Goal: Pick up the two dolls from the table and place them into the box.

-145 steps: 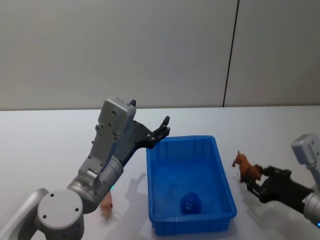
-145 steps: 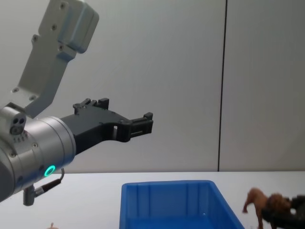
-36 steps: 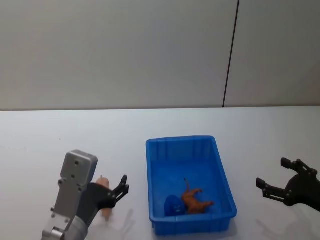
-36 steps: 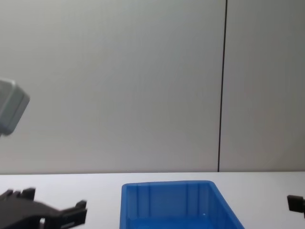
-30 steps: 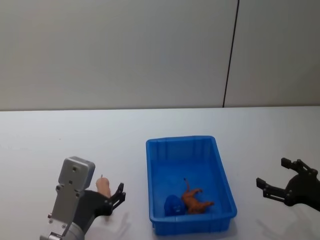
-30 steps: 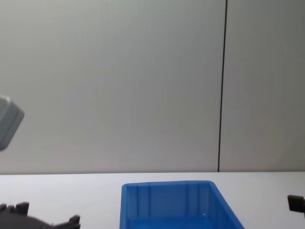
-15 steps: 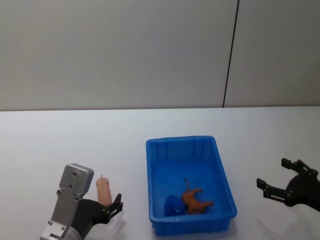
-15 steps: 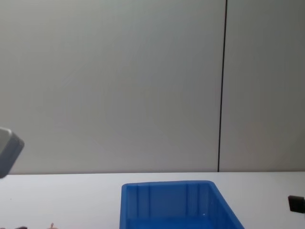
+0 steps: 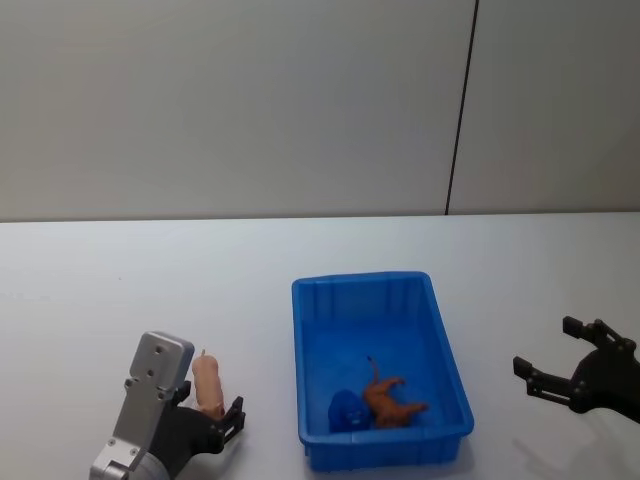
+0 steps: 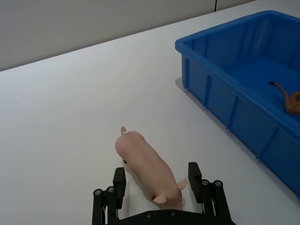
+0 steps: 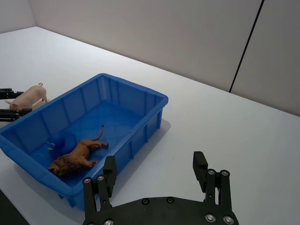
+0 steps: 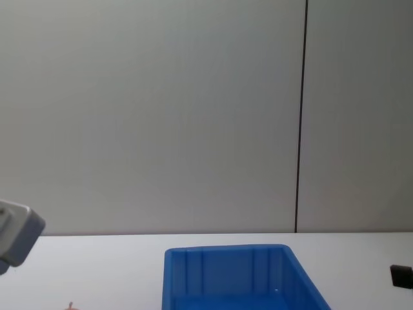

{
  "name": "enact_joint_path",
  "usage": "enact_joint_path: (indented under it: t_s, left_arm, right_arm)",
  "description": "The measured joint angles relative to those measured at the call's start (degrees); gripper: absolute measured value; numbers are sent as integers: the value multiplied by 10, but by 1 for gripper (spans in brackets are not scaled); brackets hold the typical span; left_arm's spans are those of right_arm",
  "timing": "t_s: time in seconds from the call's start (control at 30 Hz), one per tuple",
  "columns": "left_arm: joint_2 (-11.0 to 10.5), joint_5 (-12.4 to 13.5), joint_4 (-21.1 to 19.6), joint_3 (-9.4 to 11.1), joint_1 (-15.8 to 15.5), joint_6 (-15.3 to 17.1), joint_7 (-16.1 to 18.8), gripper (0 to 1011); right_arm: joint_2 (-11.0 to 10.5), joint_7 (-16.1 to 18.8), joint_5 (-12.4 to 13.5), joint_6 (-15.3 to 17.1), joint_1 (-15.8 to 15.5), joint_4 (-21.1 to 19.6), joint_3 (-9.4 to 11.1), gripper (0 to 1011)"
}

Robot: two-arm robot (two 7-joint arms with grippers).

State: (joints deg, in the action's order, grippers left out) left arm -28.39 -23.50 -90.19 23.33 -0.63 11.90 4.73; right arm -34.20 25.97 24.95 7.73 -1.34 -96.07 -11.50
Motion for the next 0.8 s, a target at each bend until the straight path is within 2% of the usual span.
enact_joint_path:
  t_s: [0.17, 0.3, 0.57, 0.8]
  left_arm:
    - [6, 4, 16, -1, -8, 2, -13, 739]
    - [11, 8, 28, -2, -15, 3, -23, 602]
    - [16, 16, 35, -5, -22, 3, -34, 366]
    - [16, 28, 27, -11, -29, -5, -38, 363]
  right_arm:
    - [0, 0, 0, 0, 0, 0, 0, 1001]
    - [0, 0, 0, 0, 0, 0, 0, 1001]
    - [0, 0, 0, 0, 0, 0, 0, 1001]
    - [0, 0, 0, 0, 0, 0, 0, 1001]
